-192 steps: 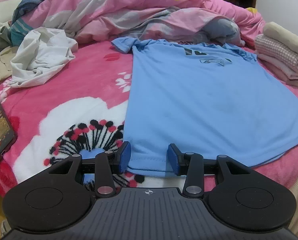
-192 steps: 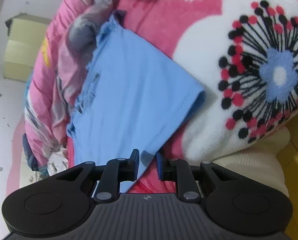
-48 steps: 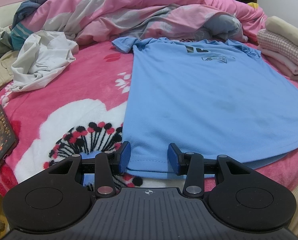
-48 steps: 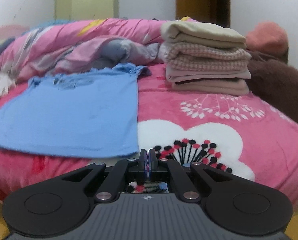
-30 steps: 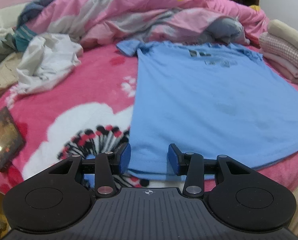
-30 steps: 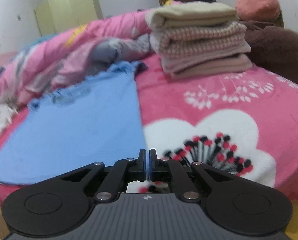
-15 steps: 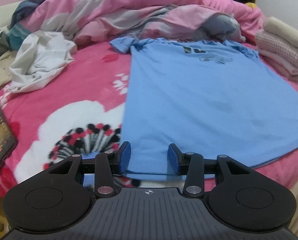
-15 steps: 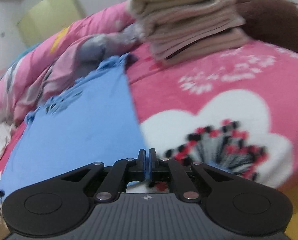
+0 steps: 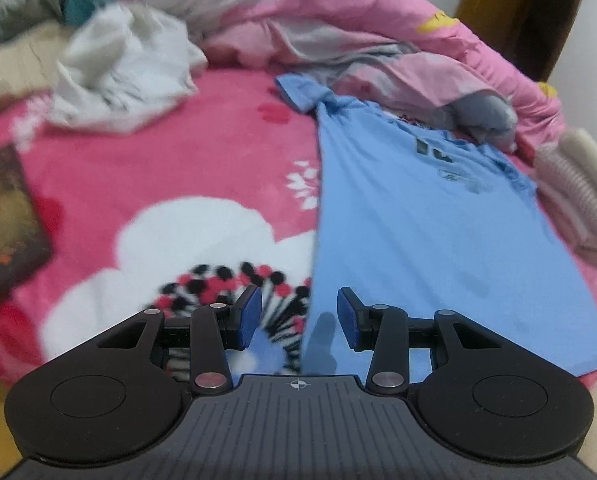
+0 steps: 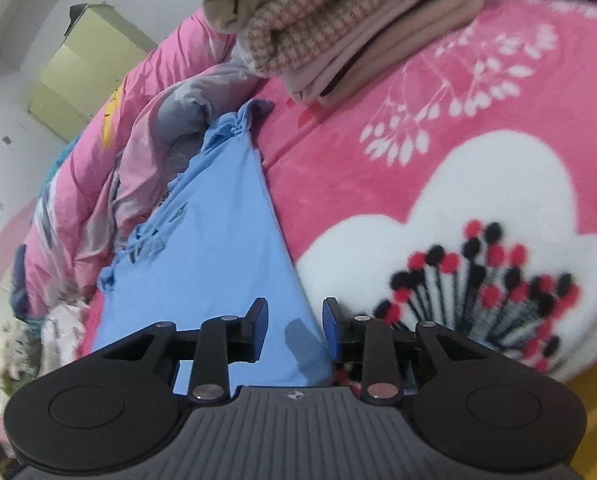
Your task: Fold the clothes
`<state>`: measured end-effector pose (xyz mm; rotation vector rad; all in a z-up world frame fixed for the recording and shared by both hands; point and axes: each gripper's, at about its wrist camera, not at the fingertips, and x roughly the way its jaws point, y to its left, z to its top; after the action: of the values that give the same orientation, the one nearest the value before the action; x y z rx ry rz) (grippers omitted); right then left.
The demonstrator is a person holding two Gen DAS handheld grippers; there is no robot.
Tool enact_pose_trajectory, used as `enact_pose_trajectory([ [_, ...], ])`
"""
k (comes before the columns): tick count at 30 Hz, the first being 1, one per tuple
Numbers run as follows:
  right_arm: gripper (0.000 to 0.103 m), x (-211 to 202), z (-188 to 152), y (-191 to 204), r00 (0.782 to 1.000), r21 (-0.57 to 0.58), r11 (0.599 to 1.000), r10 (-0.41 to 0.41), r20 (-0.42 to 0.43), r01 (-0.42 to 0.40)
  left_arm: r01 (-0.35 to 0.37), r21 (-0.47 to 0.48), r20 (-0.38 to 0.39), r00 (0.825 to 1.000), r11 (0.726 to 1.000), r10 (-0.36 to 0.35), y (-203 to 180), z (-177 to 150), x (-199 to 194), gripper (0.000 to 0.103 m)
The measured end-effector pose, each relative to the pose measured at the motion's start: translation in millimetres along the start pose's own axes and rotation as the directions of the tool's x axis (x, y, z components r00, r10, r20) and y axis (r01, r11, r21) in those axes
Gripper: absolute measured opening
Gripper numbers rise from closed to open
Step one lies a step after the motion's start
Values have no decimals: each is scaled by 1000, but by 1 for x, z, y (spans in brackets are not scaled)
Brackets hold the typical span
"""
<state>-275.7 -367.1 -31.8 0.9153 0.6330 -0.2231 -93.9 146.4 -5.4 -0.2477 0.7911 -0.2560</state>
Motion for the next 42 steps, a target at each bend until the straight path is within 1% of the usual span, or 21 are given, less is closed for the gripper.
enact_pose_trajectory([
  [4,32,21,17,-9,997,72,996,52,-55,-47,77,-58,-25,997,995,-79,9,9,16,41],
  [8,32,42,30,-9,992,97,992,84,-91,-75,145,-134,-51,987,980,-153,19,21,34,41],
  [9,32,47,33,-9,991,103,991,93,-100,-83,155,-141,-58,985,978,-165,20,22,38,41],
  [12,32,55,35,-11,985,123,987,120,-120,-106,160,-136,-65,983,978,-170,18,24,44,40],
  [16,32,49,28,-14,978,117,984,150,-143,-134,165,-106,-82,981,981,-174,15,16,36,38],
  [18,31,45,21,-14,974,103,984,163,-159,-148,173,-103,-86,980,980,-182,16,11,32,35],
  [21,31,40,16,-14,967,91,981,185,-175,-171,186,-110,-90,977,976,-196,16,5,28,35],
  [23,31,40,16,-17,964,117,976,202,-174,-184,186,-122,-89,976,975,-197,16,4,29,34],
  [24,27,41,17,-19,963,130,974,207,-172,-187,180,-124,-89,977,976,-192,15,5,29,31],
  [25,18,43,16,-19,965,143,973,204,-166,-181,174,-126,-89,979,977,-186,13,5,30,29],
  [27,9,44,14,-17,968,141,975,195,-160,-173,156,-114,-87,982,981,-166,9,3,28,13],
  [28,6,44,12,-15,969,133,976,190,-158,-170,146,-108,-86,984,983,-156,6,3,28,10],
  [31,4,41,6,-8,967,107,978,195,-163,-179,121,-67,-79,989,990,-126,-3,-2,21,3],
  [33,3,37,3,-4,971,95,981,182,-154,-168,113,-69,-74,990,991,-118,-3,-4,18,1],
  [37,2,26,2,-2,975,101,980,184,-122,-172,120,-111,-55,990,987,-127,3,-3,8,0],
  [42,2,10,-1,3,975,98,977,197,-102,-188,141,-110,-39,989,984,-146,5,-3,-10,0],
])
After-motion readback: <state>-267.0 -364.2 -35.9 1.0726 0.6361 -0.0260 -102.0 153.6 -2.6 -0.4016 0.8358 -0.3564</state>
